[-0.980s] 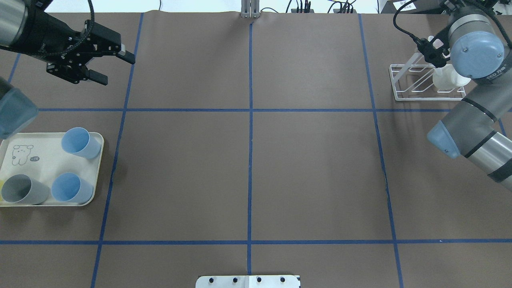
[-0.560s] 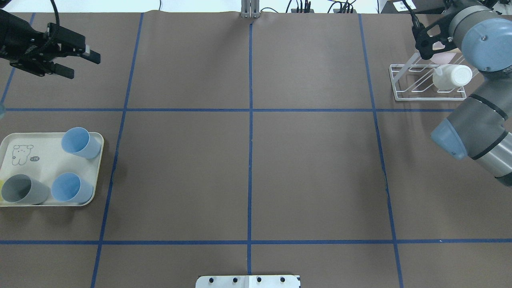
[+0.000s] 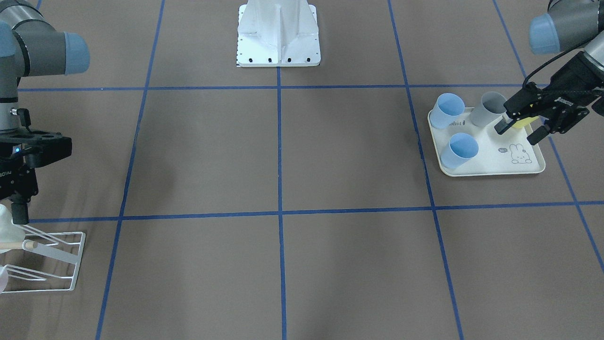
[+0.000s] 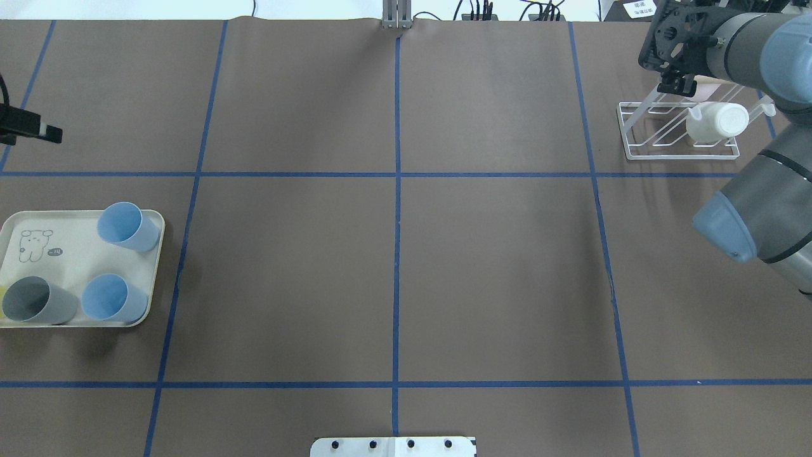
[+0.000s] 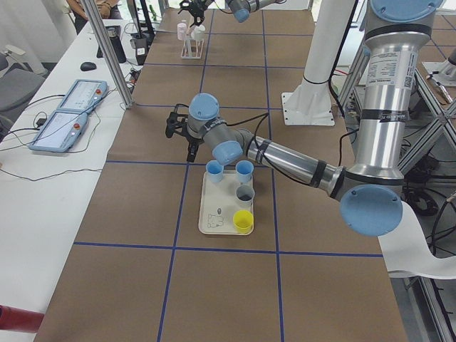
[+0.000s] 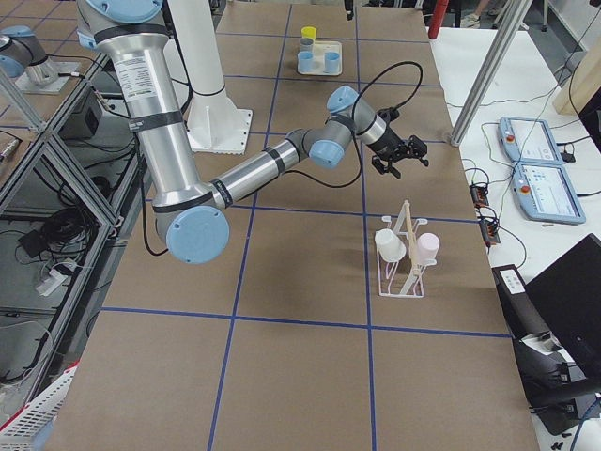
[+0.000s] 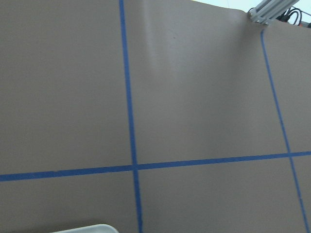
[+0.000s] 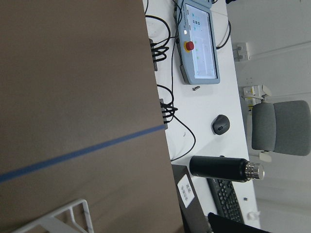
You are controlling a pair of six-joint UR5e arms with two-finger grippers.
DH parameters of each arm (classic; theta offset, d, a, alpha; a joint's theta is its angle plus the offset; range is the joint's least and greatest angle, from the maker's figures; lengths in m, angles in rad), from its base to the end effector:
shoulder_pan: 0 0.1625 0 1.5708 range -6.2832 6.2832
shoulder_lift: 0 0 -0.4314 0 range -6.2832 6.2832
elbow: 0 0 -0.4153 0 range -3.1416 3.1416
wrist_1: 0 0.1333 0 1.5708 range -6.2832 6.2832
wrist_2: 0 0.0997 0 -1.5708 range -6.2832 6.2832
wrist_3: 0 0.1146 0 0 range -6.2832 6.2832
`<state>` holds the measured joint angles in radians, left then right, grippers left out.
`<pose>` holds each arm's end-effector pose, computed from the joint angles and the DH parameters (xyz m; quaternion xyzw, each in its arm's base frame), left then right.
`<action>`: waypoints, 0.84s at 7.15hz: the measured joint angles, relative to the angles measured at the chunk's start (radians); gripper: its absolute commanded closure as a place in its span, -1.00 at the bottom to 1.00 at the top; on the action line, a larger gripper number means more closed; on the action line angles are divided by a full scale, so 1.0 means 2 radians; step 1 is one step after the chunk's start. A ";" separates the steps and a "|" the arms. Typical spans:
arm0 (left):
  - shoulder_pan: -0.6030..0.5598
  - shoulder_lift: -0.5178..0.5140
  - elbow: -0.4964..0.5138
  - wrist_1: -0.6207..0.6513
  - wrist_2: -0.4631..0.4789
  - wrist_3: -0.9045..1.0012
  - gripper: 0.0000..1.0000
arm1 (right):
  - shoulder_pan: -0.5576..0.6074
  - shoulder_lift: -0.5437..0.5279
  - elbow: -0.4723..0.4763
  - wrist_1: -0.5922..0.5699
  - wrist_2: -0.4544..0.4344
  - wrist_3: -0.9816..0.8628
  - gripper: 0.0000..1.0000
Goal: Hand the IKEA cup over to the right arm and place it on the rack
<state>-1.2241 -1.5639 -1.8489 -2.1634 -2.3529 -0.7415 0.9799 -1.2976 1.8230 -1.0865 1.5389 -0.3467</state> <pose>0.1285 -0.5104 0.4596 0.1519 0.4965 -0.0082 0.8546 -0.2349 -0.5959 0.3461 0.4817 -0.0450 -0.3885 0.7842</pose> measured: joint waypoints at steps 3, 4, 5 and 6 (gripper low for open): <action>-0.003 0.128 -0.021 -0.004 0.042 0.099 -1.00 | -0.002 -0.004 0.035 -0.016 0.136 0.239 -1.00; -0.003 0.166 -0.023 -0.013 0.064 0.123 -1.00 | -0.003 -0.004 0.044 -0.041 0.184 0.264 -1.00; -0.001 0.196 -0.021 -0.027 0.077 0.135 -1.00 | -0.004 -0.005 0.055 -0.068 0.207 0.274 -1.00; 0.000 0.215 -0.018 -0.037 0.082 0.141 -1.00 | -0.006 -0.005 0.063 -0.088 0.217 0.279 -1.00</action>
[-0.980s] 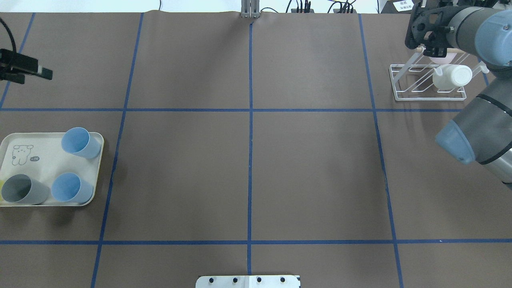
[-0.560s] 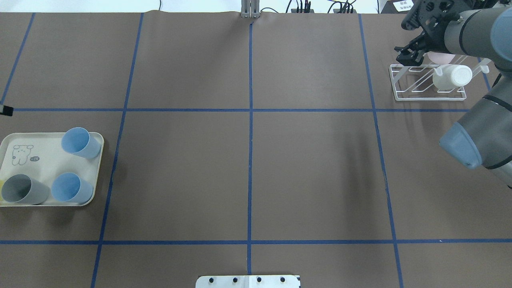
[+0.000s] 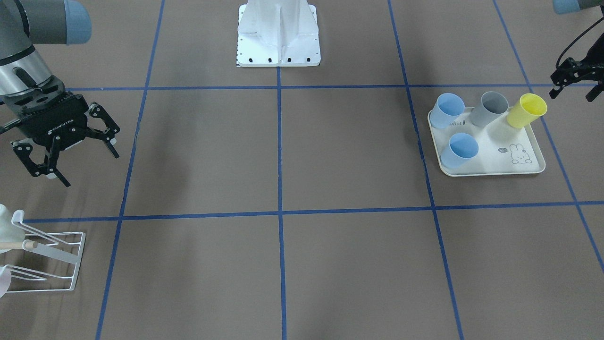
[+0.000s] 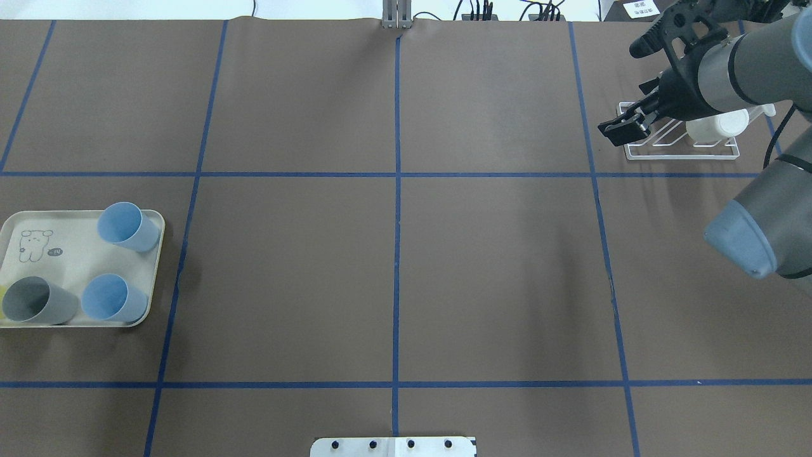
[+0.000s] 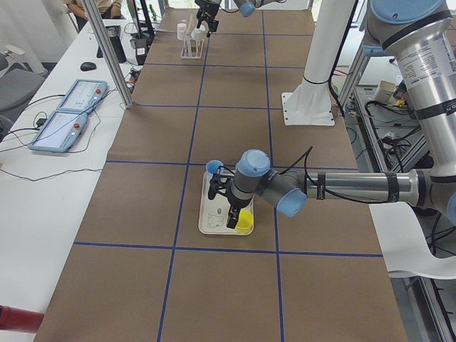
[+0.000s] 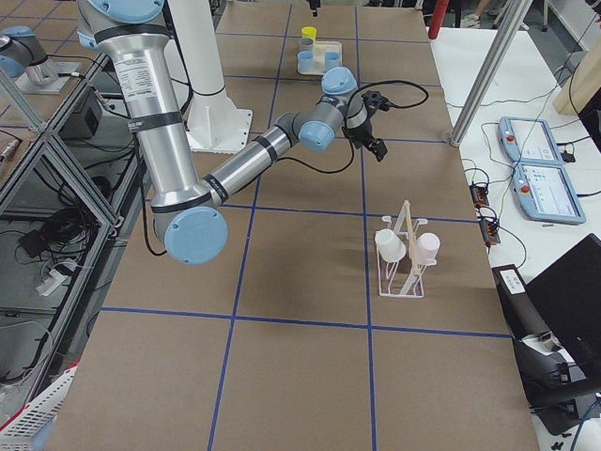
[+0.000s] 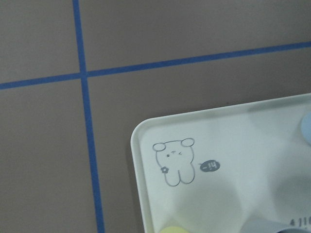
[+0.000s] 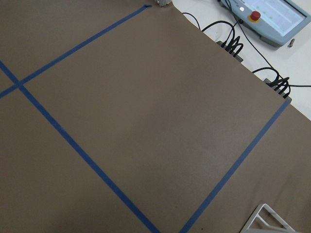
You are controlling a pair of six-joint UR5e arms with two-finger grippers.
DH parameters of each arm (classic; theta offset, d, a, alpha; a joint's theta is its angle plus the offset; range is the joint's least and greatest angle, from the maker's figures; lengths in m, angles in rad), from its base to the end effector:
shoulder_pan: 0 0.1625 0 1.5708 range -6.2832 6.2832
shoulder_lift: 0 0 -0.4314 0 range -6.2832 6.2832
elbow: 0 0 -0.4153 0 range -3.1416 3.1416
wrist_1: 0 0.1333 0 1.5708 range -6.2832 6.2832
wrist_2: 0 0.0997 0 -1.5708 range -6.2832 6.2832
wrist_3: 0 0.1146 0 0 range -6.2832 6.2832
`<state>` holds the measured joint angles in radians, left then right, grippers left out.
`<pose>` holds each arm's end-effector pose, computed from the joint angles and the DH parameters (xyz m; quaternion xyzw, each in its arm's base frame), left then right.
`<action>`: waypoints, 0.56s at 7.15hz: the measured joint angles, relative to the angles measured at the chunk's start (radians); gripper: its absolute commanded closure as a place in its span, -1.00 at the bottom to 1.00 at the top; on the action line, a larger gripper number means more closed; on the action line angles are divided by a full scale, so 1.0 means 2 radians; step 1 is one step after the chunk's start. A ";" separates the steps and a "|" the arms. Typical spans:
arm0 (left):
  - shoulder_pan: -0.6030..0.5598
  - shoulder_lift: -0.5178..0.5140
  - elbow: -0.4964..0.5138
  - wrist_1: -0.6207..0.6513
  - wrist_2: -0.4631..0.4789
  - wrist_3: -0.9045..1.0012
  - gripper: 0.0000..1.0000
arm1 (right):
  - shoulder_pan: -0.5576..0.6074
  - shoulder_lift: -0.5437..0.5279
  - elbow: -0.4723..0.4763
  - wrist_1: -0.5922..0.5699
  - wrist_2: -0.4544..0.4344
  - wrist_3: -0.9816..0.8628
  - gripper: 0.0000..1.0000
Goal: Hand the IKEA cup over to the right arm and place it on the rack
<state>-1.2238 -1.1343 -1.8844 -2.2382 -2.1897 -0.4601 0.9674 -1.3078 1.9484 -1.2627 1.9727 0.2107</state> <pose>0.0608 -0.3645 0.6326 0.1204 0.3703 0.0299 0.9206 -0.2613 -0.5351 0.3113 0.3407 -0.3402 -0.2595 0.8372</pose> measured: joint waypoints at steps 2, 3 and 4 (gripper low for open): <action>0.003 0.011 0.016 -0.009 0.002 0.002 -1.00 | -0.005 0.000 0.004 -0.012 0.003 0.002 -1.00; 0.008 0.011 0.025 -0.011 0.001 0.000 -1.00 | -0.009 0.000 0.004 -0.013 0.001 0.002 -1.00; 0.015 0.010 0.031 -0.012 0.001 -0.002 -1.00 | -0.011 0.000 0.004 -0.014 0.000 0.003 -1.00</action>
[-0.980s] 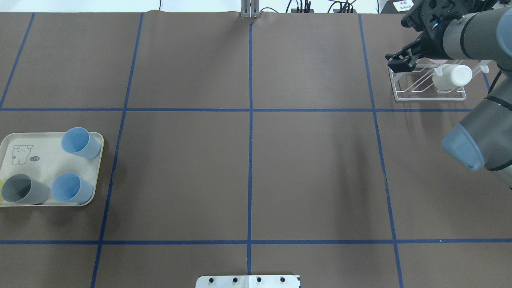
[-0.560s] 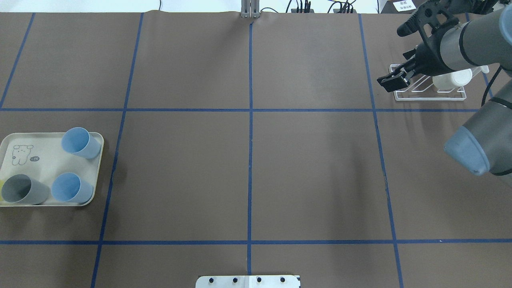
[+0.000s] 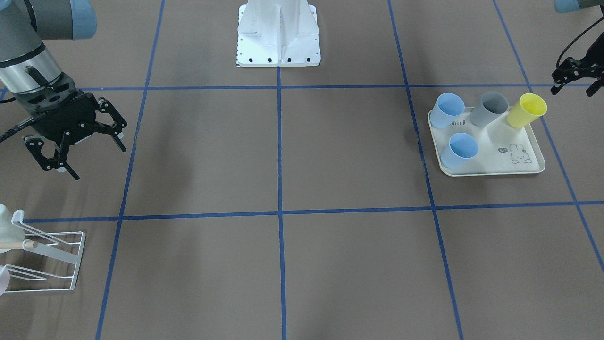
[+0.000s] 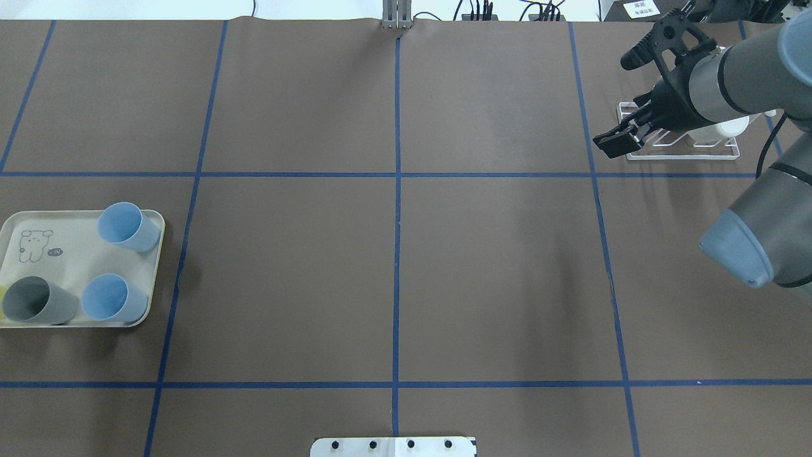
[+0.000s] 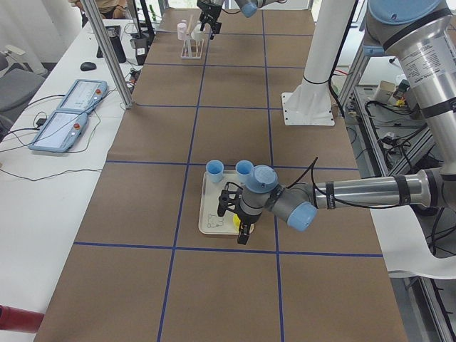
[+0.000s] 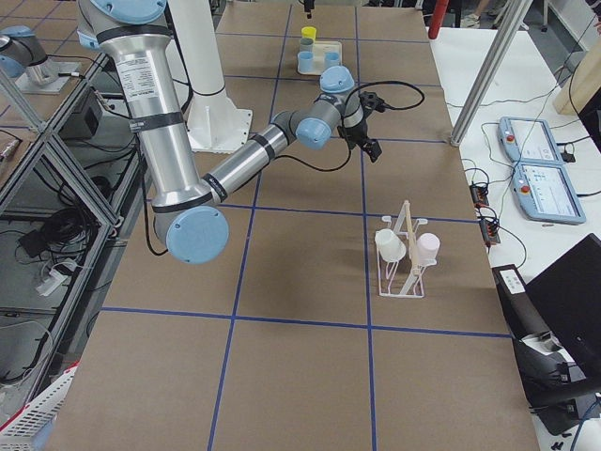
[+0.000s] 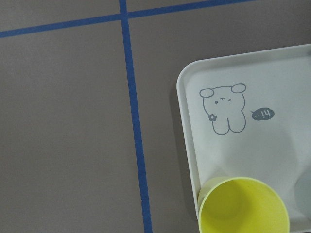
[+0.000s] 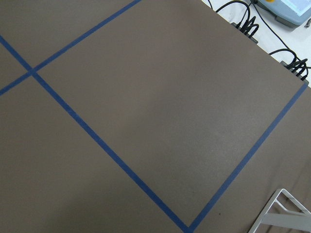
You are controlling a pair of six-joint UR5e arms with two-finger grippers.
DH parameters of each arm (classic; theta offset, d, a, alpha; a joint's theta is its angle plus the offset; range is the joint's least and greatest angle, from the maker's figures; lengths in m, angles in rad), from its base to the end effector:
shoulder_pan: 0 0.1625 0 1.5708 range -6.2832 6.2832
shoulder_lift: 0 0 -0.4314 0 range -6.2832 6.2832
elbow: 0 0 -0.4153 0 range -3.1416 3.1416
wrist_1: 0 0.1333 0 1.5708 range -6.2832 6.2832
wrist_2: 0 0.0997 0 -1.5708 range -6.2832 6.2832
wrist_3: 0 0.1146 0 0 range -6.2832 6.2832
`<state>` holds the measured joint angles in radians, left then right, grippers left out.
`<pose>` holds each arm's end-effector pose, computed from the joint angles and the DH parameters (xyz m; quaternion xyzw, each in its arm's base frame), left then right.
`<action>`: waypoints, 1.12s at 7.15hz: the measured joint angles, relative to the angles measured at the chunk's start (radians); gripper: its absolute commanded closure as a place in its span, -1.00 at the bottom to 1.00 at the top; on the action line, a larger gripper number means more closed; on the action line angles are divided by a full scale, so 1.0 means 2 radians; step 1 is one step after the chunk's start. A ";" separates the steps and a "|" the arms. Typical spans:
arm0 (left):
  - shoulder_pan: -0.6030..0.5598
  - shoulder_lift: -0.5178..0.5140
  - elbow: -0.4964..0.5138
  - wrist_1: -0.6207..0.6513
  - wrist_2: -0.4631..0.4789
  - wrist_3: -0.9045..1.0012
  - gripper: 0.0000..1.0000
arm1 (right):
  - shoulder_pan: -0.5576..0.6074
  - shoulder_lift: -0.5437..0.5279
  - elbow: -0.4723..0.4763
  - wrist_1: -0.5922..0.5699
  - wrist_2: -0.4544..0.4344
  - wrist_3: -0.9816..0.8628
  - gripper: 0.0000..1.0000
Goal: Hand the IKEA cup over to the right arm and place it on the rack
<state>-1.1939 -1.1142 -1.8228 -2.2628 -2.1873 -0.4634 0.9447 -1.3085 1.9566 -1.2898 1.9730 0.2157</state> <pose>0.0659 -0.3485 0.6700 0.0898 0.3626 0.0332 0.9270 -0.2724 -0.5276 0.3117 0.3277 -0.3424 -0.2661 0.8394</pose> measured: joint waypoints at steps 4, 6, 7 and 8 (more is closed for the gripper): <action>0.028 -0.029 0.037 -0.007 -0.002 -0.004 -0.96 | -0.001 -0.001 -0.002 0.000 -0.001 0.000 -1.00; 0.038 -0.039 0.048 -0.009 -0.006 -0.004 -0.40 | -0.001 -0.003 -0.002 0.000 -0.002 0.000 -1.00; 0.045 -0.040 0.050 -0.009 -0.009 -0.004 -0.06 | -0.001 -0.004 -0.002 0.000 -0.002 0.000 -1.00; 0.049 -0.040 0.051 -0.009 -0.014 -0.003 0.43 | -0.001 -0.005 -0.002 0.000 -0.002 -0.001 -1.00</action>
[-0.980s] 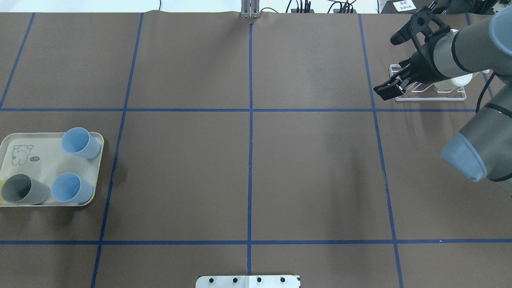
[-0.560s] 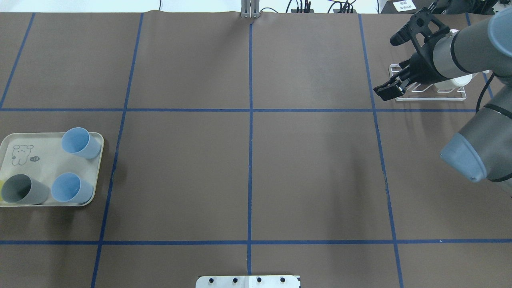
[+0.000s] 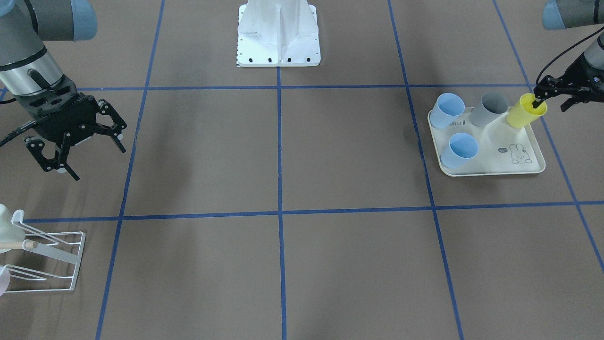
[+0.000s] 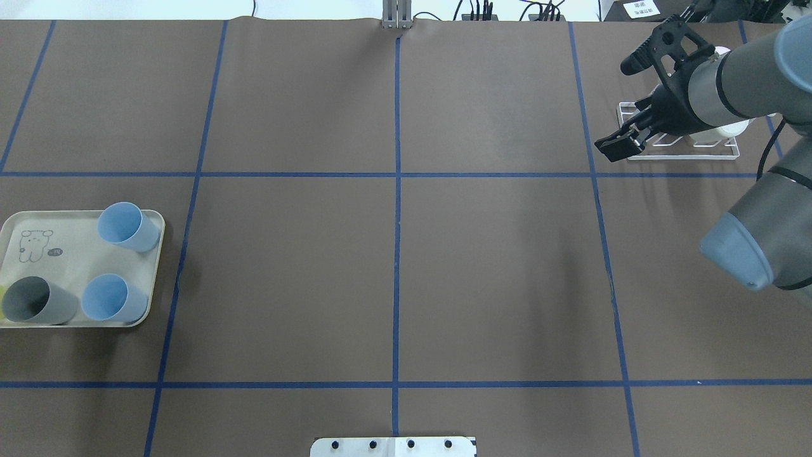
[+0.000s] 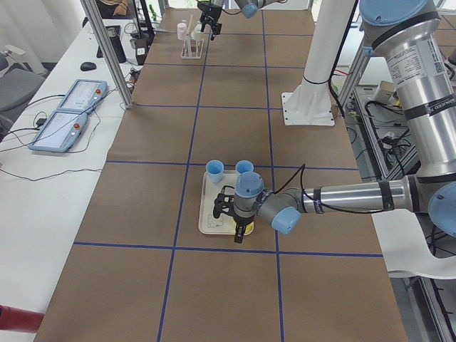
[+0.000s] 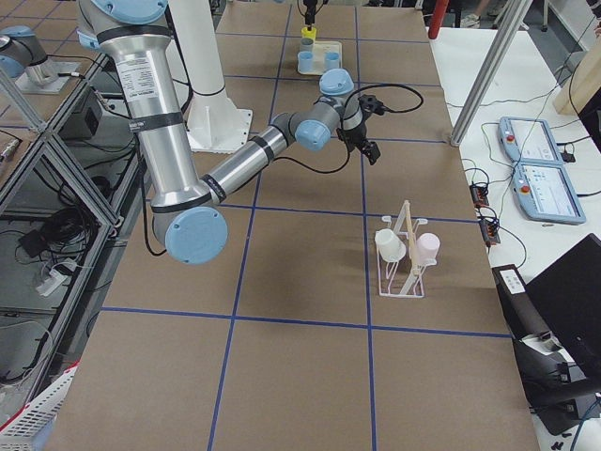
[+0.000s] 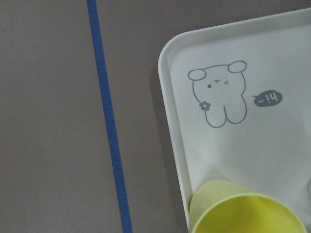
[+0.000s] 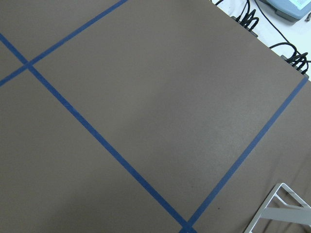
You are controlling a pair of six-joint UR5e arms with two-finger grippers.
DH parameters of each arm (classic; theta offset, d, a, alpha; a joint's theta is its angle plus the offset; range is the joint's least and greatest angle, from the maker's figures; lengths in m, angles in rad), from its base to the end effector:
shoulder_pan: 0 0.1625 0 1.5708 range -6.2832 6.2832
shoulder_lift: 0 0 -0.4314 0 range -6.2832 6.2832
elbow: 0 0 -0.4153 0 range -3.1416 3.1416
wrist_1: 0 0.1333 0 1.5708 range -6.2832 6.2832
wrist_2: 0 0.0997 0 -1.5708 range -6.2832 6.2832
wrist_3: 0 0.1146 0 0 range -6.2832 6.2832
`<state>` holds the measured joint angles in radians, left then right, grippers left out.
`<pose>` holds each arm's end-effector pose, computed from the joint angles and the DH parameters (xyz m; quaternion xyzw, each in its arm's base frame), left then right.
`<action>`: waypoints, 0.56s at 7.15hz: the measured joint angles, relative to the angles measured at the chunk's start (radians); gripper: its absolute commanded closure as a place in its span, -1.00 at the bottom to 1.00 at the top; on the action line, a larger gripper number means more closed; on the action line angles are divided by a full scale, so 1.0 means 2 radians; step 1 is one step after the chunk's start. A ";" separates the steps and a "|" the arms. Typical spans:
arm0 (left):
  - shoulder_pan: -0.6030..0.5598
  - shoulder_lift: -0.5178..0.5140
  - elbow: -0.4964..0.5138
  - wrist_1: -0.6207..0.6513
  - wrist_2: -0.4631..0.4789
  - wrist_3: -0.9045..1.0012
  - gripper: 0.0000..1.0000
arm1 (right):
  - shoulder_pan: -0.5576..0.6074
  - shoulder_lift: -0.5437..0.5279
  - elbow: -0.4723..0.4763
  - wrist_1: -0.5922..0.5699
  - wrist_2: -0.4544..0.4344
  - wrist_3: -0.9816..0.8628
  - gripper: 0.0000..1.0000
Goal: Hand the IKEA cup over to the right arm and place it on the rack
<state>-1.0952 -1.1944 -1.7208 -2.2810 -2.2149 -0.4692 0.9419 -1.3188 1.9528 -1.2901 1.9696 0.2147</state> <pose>0.1153 -0.3647 0.6917 0.0625 0.3770 0.0788 0.9207 -0.2733 -0.5267 0.3197 0.3221 -0.3393 -0.2664 0.8427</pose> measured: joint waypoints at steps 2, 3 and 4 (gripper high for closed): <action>0.003 0.000 0.002 -0.003 -0.009 0.002 1.00 | 0.000 -0.001 0.000 0.000 0.000 0.000 -1.00; 0.003 -0.001 0.002 -0.007 -0.011 0.003 1.00 | 0.000 -0.001 0.000 0.000 0.000 0.000 -1.00; 0.003 -0.001 0.002 -0.011 -0.012 0.002 1.00 | 0.000 -0.001 0.000 0.000 0.000 0.000 -1.00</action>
<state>-1.0900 -1.1972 -1.7172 -2.3038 -2.2382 -0.4647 0.9419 -1.3206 1.9529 -1.2901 1.9696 0.2147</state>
